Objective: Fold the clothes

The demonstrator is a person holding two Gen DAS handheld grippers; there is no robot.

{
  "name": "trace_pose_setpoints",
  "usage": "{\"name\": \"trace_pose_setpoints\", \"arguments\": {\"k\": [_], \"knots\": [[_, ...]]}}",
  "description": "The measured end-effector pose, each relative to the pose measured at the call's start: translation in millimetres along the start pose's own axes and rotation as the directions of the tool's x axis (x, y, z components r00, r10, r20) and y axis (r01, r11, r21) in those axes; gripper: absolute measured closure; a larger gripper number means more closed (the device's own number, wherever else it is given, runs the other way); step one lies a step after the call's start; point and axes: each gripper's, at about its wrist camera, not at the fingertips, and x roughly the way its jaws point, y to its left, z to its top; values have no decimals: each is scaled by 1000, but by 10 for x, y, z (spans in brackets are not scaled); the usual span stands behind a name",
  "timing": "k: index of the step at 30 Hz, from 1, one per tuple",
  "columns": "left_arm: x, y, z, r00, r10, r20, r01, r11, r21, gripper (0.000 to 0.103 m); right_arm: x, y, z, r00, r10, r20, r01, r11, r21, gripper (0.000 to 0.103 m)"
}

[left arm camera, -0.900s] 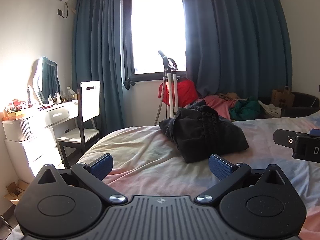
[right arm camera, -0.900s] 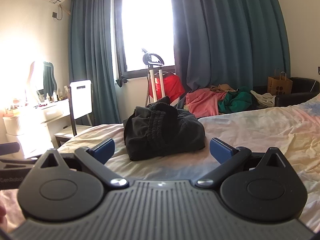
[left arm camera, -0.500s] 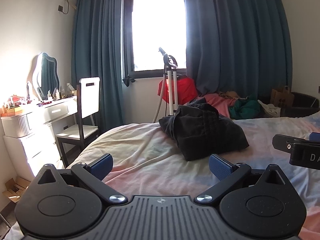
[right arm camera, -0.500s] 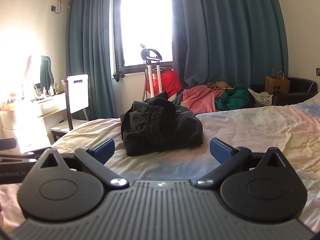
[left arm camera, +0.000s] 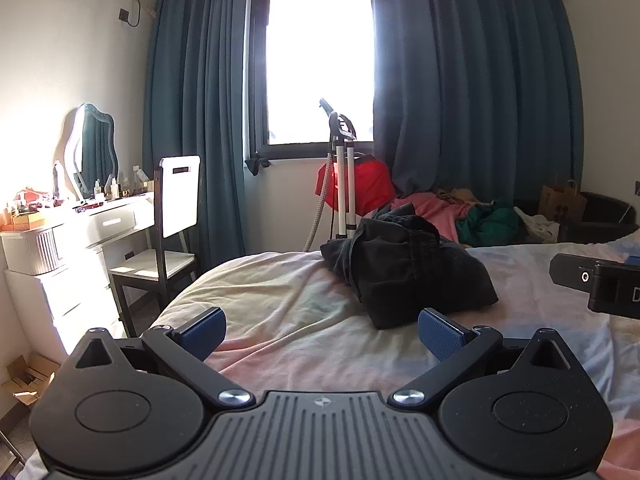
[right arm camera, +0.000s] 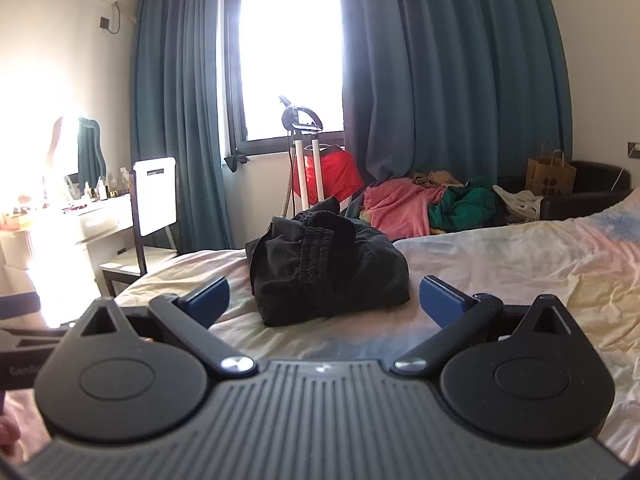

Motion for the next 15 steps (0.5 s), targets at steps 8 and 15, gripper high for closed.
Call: {"name": "trace_pose_setpoints", "arguments": {"k": [8,15], "knots": [[44,6,-76,1000,-16,-3,16,1000,-8,0,57,-93,-99,1000,5,-1,-5,1000,8,0],[109,-39,-131,1000,-29,8,29,999,-19,0,124,-231,-173,999,7,-36,-6,999,38,0]]}}
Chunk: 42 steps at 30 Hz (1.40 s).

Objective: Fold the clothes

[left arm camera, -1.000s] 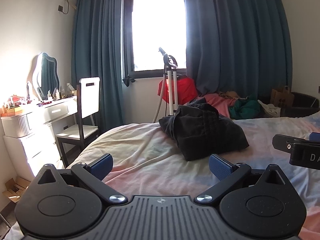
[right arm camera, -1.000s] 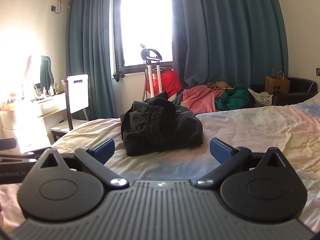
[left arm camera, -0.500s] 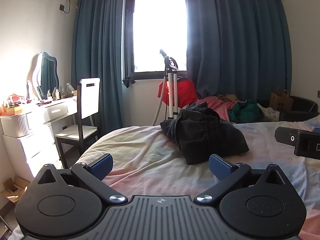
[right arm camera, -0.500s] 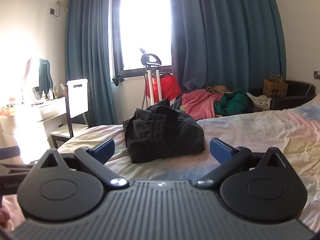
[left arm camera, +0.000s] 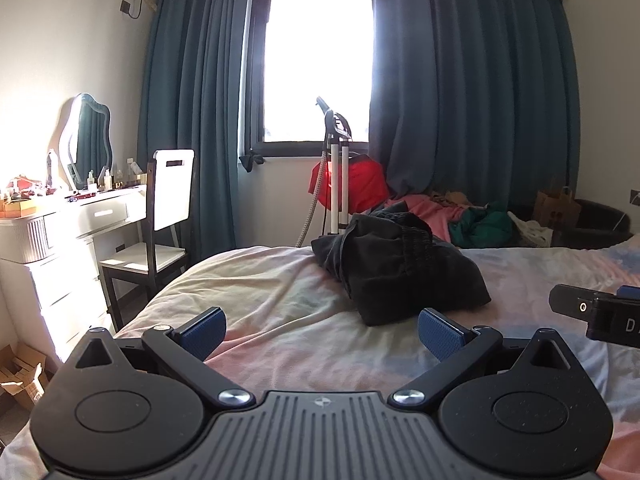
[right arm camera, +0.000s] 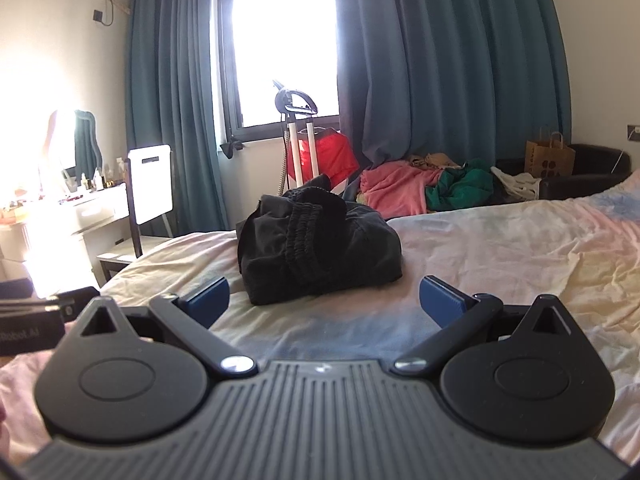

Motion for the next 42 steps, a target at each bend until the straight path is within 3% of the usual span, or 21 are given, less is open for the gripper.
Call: {"name": "trace_pose_setpoints", "arguments": {"k": [6,10,15,23,27,33,37,42], "knots": [[64,-79,-93,1000,11,-3,-11,999,33,0,-49,40,19,999,-29,20,30,999,-22,0],[78,-113,-158,1000,11,12,-12,999,47,0,-101,-19,65,999,-4,35,3,1000,28,0],[149,-94,-236,1000,-30,2,30,999,27,0,-154,-48,94,994,-64,91,59,997,56,0],[411,-92,-400,998,-22,-61,23,1000,2,0,128,-45,668,994,-23,105,18,998,54,0],[608,-171,-487,994,-38,-99,43,998,41,0,166,-159,613,988,-17,153,6,998,69,0],[1250,-498,-338,990,-84,-113,97,989,112,3,357,-498,301,999,-32,-41,41,975,220,20],[1867,-954,-85,992,-90,-93,105,981,164,3,444,-651,254,996,-83,-19,85,964,252,20],[2707,-1606,163,998,-40,-49,50,975,216,8,718,-913,88,994,-73,-87,97,941,323,20]]}}
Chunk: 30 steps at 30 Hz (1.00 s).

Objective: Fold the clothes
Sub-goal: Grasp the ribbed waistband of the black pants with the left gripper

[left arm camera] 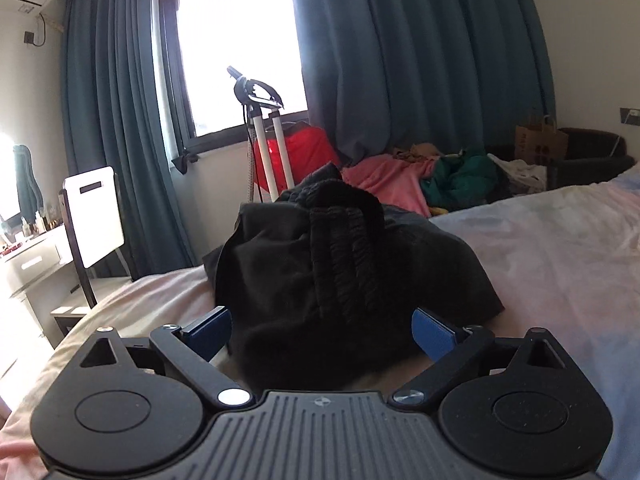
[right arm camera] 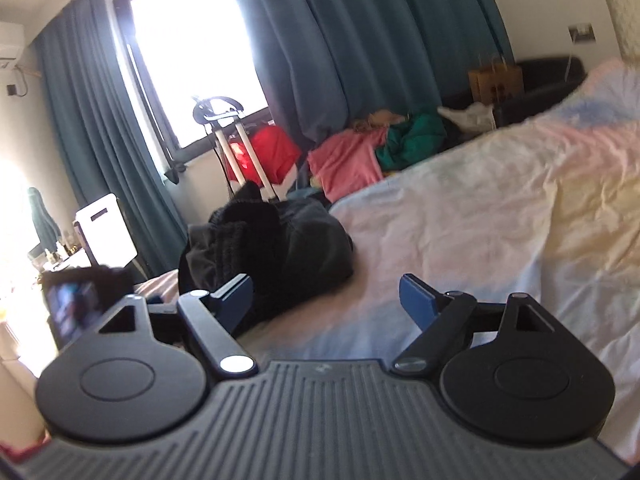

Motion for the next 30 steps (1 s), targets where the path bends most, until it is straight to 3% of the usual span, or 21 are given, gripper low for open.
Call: {"name": "trace_pose_setpoints", "arguments": {"k": [4,6,10,11,14,17,21,25,30], "knots": [[636,-229,157,997,78,-14,-78,997,-3,15,308,-264,-70,998,-27,-59,33,995,91,20],[906,-228,182,986,149,-72,-151,988,-21,43,422,-377,-115,996,-23,-89,36,989,142,20],[958,-103,223,986,154,-61,-158,985,-65,49,539,-404,-196,994,-30,-102,43,991,128,20],[875,-65,225,989,143,-37,-146,987,-67,61,557,-384,-217,994,-34,-106,46,992,120,20],[563,101,271,988,148,31,-145,985,-97,80,577,-308,-247,994,-28,-101,39,994,107,20],[228,402,334,983,169,67,-158,976,-152,91,521,-188,-264,997,-21,-73,26,998,65,20],[-363,820,383,975,179,134,-156,973,-171,94,373,-39,-238,1000,4,-21,-4,1000,3,20],[-992,1204,369,979,124,162,-91,976,-197,94,145,98,-208,997,57,47,-54,997,-53,20],[-1786,1634,76,986,52,157,-14,973,-230,94,-120,282,-219,988,138,67,-129,983,-130,20]]}}
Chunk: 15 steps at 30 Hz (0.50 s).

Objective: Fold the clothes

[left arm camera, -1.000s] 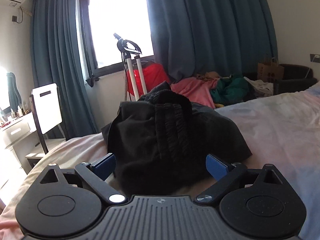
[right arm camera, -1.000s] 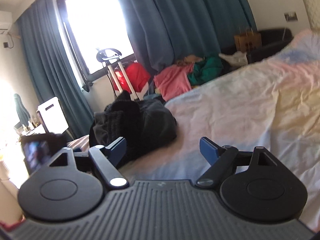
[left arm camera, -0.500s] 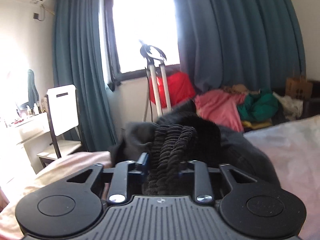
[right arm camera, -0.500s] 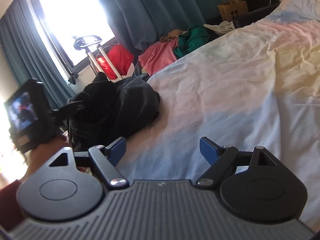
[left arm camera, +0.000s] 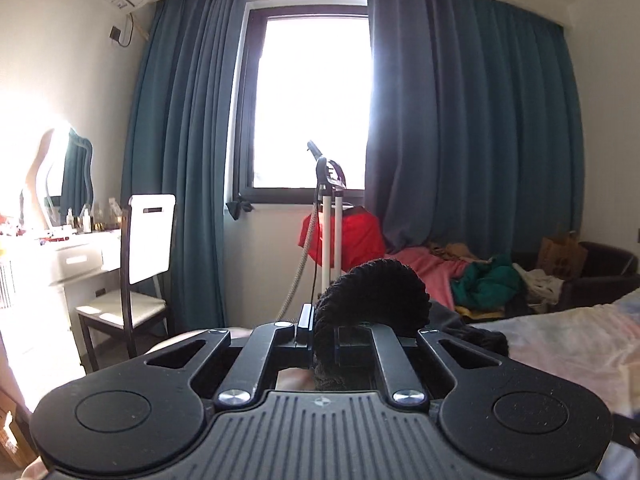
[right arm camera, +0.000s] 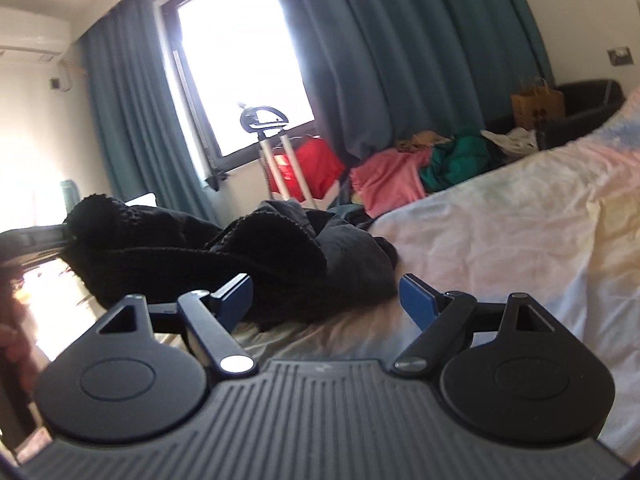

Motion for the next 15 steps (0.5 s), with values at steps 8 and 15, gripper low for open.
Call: {"name": "trace_pose_setpoints", "arguments": {"k": [8,15], "knots": [[-207,1095,-665,931,-15,-364,-47,986,-160,94,44,292,-155,987,38,-158,-51,996,-75,39],[-314,1313,-753,905,-8,-425,-105,965,-239,78,246,541,-402,979,23,-204,-59,983,-174,41]]}}
